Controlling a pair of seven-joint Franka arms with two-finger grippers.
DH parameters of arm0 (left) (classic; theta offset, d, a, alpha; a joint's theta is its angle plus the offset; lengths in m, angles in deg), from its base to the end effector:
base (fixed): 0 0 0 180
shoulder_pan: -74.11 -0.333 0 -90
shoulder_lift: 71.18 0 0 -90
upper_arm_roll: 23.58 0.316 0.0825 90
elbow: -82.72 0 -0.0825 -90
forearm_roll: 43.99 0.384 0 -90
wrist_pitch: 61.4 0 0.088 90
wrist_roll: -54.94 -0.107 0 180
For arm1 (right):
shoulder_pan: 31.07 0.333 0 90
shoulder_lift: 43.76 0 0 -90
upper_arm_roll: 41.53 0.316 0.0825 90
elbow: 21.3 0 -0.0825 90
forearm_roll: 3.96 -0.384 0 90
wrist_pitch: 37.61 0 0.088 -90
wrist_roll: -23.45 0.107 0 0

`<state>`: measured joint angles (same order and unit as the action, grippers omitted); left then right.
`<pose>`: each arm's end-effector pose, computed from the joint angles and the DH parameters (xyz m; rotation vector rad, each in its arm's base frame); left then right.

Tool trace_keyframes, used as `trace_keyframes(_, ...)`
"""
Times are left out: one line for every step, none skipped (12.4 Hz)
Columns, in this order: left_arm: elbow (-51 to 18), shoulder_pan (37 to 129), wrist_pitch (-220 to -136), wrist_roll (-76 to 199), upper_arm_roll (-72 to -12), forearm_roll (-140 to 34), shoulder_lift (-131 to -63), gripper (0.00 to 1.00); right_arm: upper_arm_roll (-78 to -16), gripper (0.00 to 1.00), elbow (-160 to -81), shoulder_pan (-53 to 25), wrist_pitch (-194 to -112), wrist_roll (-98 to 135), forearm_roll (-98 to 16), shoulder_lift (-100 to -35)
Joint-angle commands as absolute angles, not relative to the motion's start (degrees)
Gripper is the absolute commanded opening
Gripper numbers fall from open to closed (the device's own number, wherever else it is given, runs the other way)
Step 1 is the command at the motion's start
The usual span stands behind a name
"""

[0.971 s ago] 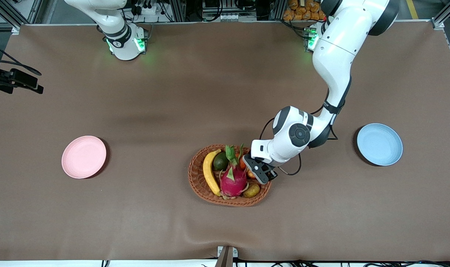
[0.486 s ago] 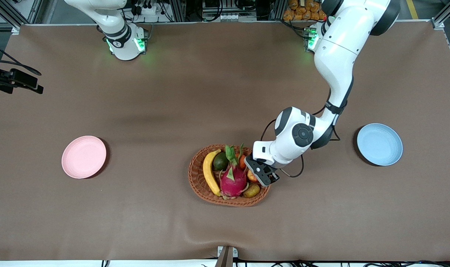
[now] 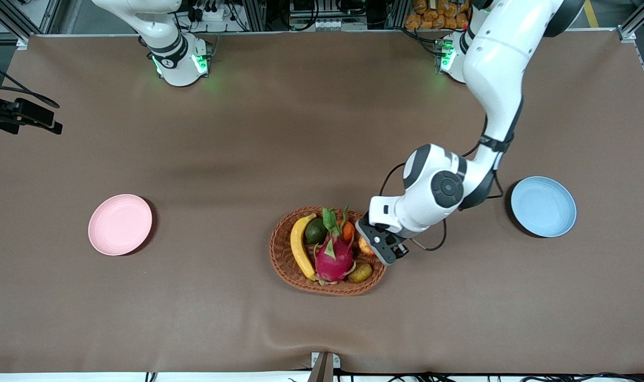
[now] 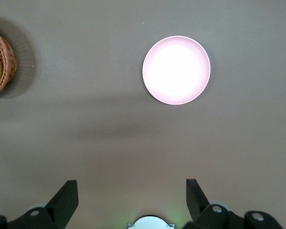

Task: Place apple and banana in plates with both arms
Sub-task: 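Carry the apple to the blue plate while the right gripper reaches out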

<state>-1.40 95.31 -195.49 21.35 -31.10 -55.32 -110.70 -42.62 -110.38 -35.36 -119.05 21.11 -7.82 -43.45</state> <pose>0.6532 -0.3401 0.2947 2.5967 -1.2946 0.2837 0.5349 -0.0424 0.6231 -3.0592 0.0723 0.1886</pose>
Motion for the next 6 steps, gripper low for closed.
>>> trace_keyframes(-3.33,90.48,-187.73,21.80,-31.22,-56.30,-106.16,0.29,-41.97,1.00,-111.03,-34.42,-119.35,21.60,-8.88,-43.59)
trace_keyframes(-3.33,88.72,-185.09,22.15,-31.23,-56.47,-105.29,0.29,-41.97,1.00,-111.65,-33.45,-120.22,21.95,-8.88,-44.02)
trace_keyframes(-3.33,86.35,-183.24,23.03,-31.23,-56.48,-104.32,0.29,-41.97,1.00,-112.43,-32.31,-121.53,21.96,-8.88,-44.20)
trace_keyframes(-3.33,84.33,-181.13,23.56,-31.23,-56.48,-103.27,0.29,-41.97,1.00,-113.23,-31.17,-123.29,21.96,-8.88,-45.16)
trace_keyframes(-3.33,82.22,-178.32,23.82,-30.97,-56.30,-102.47,0.29,-41.97,1.00,-113.58,-29.94,-125.31,22.04,-8.88,-47.00)
trace_keyframes(-3.59,79.93,-175.08,25.31,-30.96,-56.13,-101.60,0.29,-41.97,1.00,-113.58,-28.36,-127.67,22.04,-8.88,-49.71)
